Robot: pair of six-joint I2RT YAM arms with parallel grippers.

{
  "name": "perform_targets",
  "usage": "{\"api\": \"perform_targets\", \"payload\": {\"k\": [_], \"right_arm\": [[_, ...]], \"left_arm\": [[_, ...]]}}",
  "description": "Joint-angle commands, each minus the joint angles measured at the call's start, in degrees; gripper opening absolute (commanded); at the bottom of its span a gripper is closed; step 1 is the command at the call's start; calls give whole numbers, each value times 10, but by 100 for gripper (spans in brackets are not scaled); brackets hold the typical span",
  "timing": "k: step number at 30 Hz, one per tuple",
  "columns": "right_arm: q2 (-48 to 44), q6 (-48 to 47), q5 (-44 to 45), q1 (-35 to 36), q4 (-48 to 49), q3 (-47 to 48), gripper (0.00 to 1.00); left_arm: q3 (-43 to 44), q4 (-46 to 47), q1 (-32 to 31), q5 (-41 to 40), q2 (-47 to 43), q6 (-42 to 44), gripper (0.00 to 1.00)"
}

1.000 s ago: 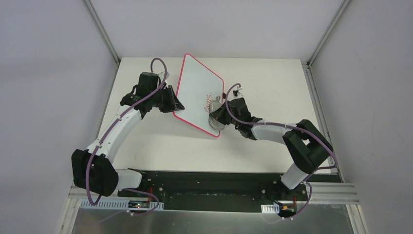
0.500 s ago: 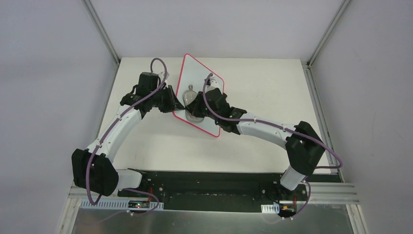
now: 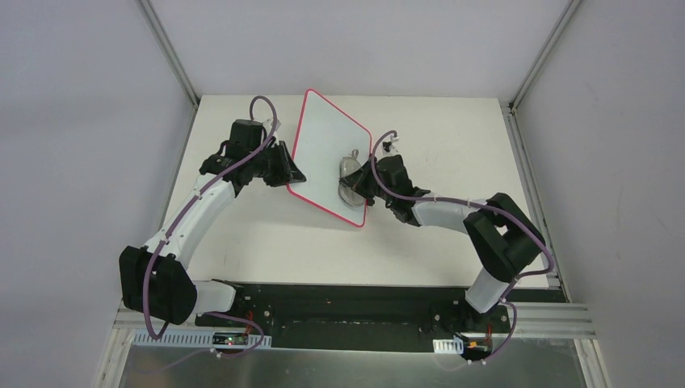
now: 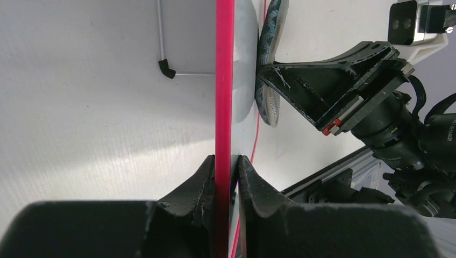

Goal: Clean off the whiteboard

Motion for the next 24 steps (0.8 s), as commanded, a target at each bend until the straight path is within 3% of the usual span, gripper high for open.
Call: {"api": "perform_targets", "payload": {"k": [1,12,17,24], "right_arm": [[42,1,-19,23,-81,-6,0],[34,-71,-3,123,-167,207,0],[37,-55,-3,95,-141,172,0],[71,10,-33,-3,-55,27,0]], "left_arm": [[-4,-20,-17,-9,12,15,0],[-2,-23,-17,-13,18,17,0],[-1,-23,-17,-11,18,17,0],[-2,-23,-17,-10,16,17,0]]}}
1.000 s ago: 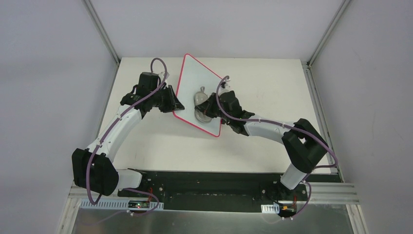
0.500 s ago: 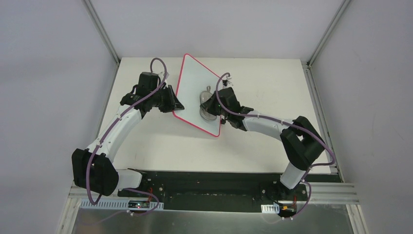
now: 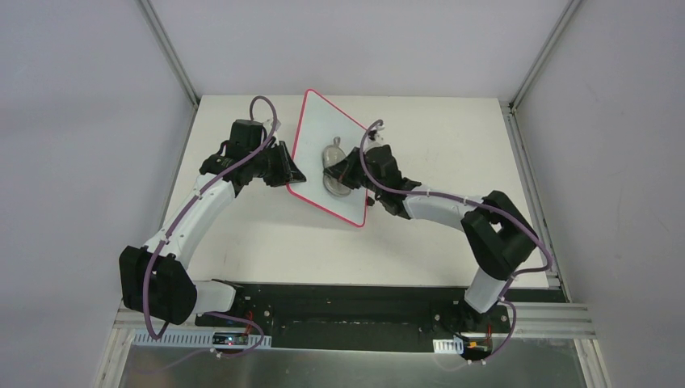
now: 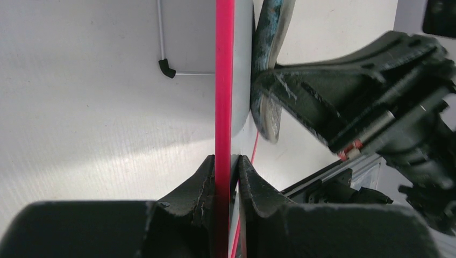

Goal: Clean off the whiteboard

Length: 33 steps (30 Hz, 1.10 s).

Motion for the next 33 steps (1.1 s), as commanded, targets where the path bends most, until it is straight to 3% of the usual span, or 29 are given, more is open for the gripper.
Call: {"api": "perform_targets", "payload": {"k": [1,5,11,18,24,29,33], "right_arm": [[58,48,-37,-58,3,-109,0],[84,76,-49,-86,55,-158,0],[105,84,-61,-89,62,-152,0],[71,16,-15,0,-75,-3,0],[39,-8,-38,51,-85,91,0],[48,9,-38,25,-61,72,0],[71,45,-51,-30,-20,-2,0]], "left_arm": [[-1,-23,-17,-10,16,17,0],[-2,-23,-16,-9,17,17,0],[-2,-23,-16,-9,18,17,0],[-1,-22,-16,-7,24,15,0],[-1,-22,-16,-7,28,16,0],[0,-24,-16,-8,29,17,0],[0,-24,-16,-7,29,17,0]]}}
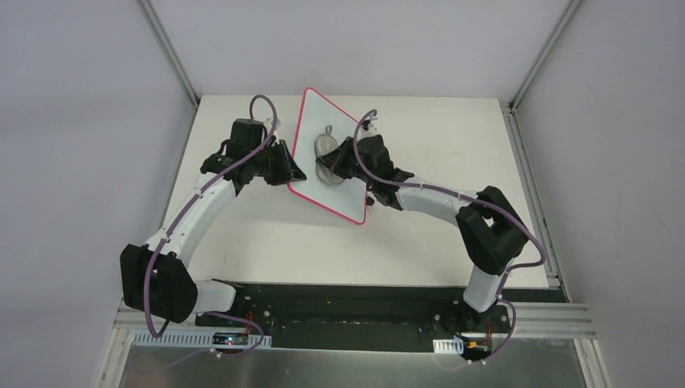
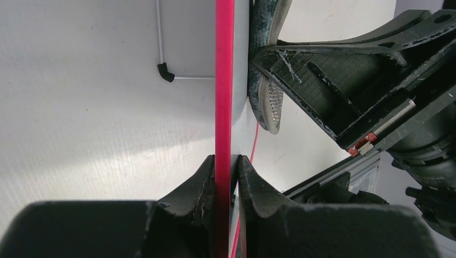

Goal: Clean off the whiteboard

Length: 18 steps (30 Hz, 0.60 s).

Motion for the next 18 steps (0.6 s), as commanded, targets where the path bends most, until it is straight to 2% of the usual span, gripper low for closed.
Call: {"api": "perform_targets", "payload": {"k": [1,5,9,13,18], "right_arm": [[42,50,-78,-45,22,-100,0],[64,67,-85,-104,50,-164,0],[88,47,-83,-127,35,-163,0],[90,15,-79,-107,-8,-115,0],[51,-15,-58,-45,-59,-32,0]], "left_arm": [[-2,-30,-16,-6,24,23,0],[-1,-30,-16,-6,23,23,0],[-2,-30,-16,-4,23,22,0],[-2,-29,-16,-4,25,22,0],[-1,-30,-16,-4,32,23,0]]}}
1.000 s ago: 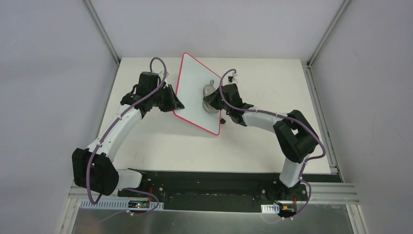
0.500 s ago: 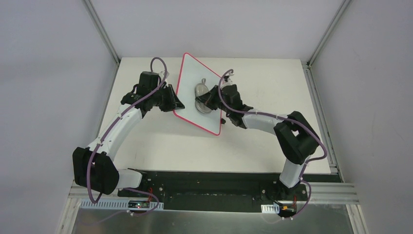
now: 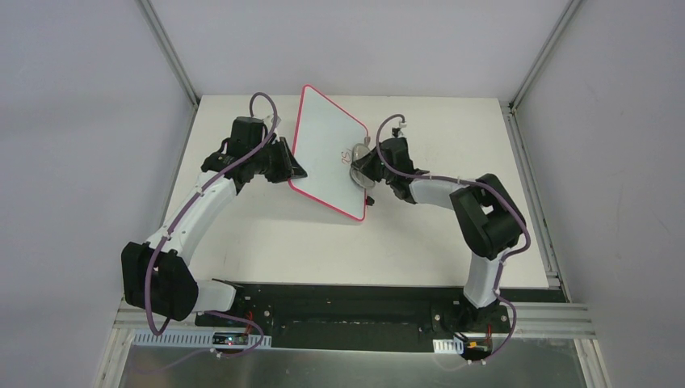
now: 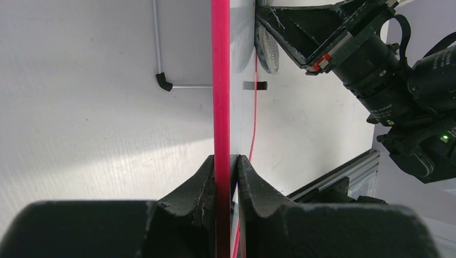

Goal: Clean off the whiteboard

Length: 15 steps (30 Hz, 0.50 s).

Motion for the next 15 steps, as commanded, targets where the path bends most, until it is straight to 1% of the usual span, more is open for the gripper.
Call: {"api": "perform_targets", "payload": {"k": [1,4,7,10,12,15], "right_arm": [[-11,-57,-14,98,-115,75,0],[-23,-89,-4,130,-124,119,0],[-18,-92,-4,125,-114,128,0],[4,-74,-22,89,-97,106,0],[23,-56,-37,54,-77,74,0],[50,-37,-36,1,-69,27,0]], "left_arm": [[-7,-41,-16,-4,26,24,0],[-5,-43,-16,-4,29,24,0],[-5,-44,-16,-5,31,25,0],[-6,-45,-16,-6,33,26,0],[-5,-45,-16,-6,34,26,0],[-4,-46,-16,-7,36,27,0]]}}
